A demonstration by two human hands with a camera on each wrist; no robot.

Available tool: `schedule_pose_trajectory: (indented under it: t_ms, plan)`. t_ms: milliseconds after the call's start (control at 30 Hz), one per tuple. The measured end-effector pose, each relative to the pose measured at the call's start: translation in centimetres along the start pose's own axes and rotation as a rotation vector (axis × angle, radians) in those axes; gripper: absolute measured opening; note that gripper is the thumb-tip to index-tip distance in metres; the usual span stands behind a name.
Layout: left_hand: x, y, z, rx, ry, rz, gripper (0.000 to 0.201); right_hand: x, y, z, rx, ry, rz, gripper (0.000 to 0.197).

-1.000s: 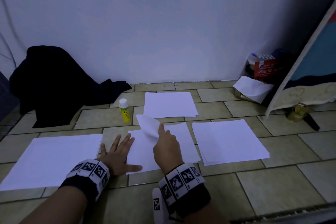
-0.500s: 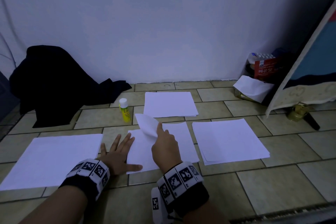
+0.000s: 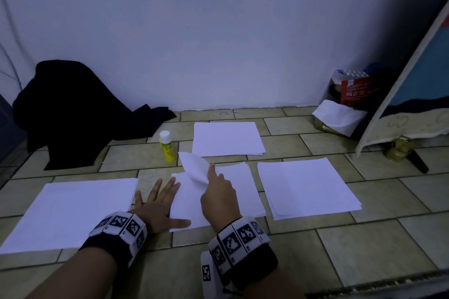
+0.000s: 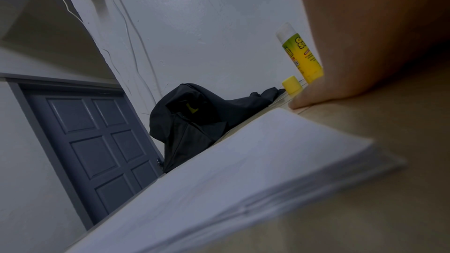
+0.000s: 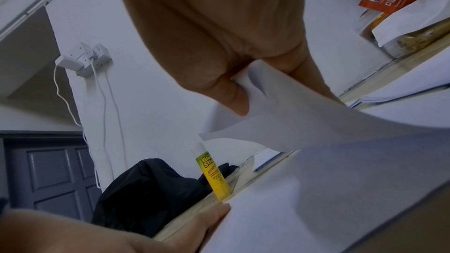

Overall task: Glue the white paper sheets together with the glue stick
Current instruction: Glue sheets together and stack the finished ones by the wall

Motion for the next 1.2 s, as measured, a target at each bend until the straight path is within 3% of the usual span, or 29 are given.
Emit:
schedule_pose_trajectory:
  t_ms: [167, 267, 367, 500, 667, 800, 833, 933, 1067, 1167, 1200]
  plan:
    - [-0.2, 0.0, 0.1, 0.011, -0.002, 0.004, 0.133, -0.1, 0.1, 0.2, 0.004, -0.004, -0.002, 0.065]
    - [-0.1, 0.1, 0.1, 0.024, 0.009, -0.005, 0.157, -0.2, 0.1, 0.2, 0.001, 0.009, 0.003, 0.064]
    - [0.0, 0.1, -0.1, 0.013, 0.003, -0.004, 0.134, -0.3, 0.0, 0.0, -0.002, 0.013, 0.015, 0.063]
    - [0.0, 0.1, -0.1, 0.012, 0.013, 0.001, 0.131, -0.1, 0.4, 0.0, 0.012, 0.031, 0.014, 0.062]
    - [-0.2, 0.0, 0.1, 0.026, 0.018, -0.001, 0.158, -0.3, 0.5, 0.2, 0.009, 0.037, 0.018, 0.063]
    - [-0.2, -0.4, 0.1, 0.001, -0.008, 0.015, 0.118, 0.7, -0.1, 0.1, -0.044, 0.045, -0.098, 0.064]
    - [-0.3, -0.4, 0.1, -0.003, -0.011, 0.013, 0.118, 1.0, -0.2, 0.1, -0.047, 0.046, -0.142, 0.07]
    - [-0.3, -0.5, 0.4, 0.002, 0.033, -0.03, 0.157, -0.5, 0.3, 0.8, -0.025, 0.133, -0.117, 0.088]
    - [-0.3, -0.6, 0.5, -0.007, 0.041, -0.051, 0.169, -6.8, 2.3, 3.4, 0.09, 0.122, 0.217, 0.045]
    - [-0.3, -0.5, 0.4, 0.004, 0.03, -0.049, 0.16, -9.0, 4.1, 6.2, 0.232, -0.031, 0.256, 0.023]
    - [-0.3, -0.5, 0.4, 0.007, 0.026, -0.05, 0.153, -9.1, 4.6, 7.0, 0.272, -0.053, 0.242, 0.028]
Point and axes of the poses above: each hand's wrist, its own y-axis towards the middle knuckle, its own x-axis out of the palm, z = x × y, the point moved 7 cm from there along y, towards the middle knuckle, and after that the axes turned 8 degrees about y, right-handed, at the moved point
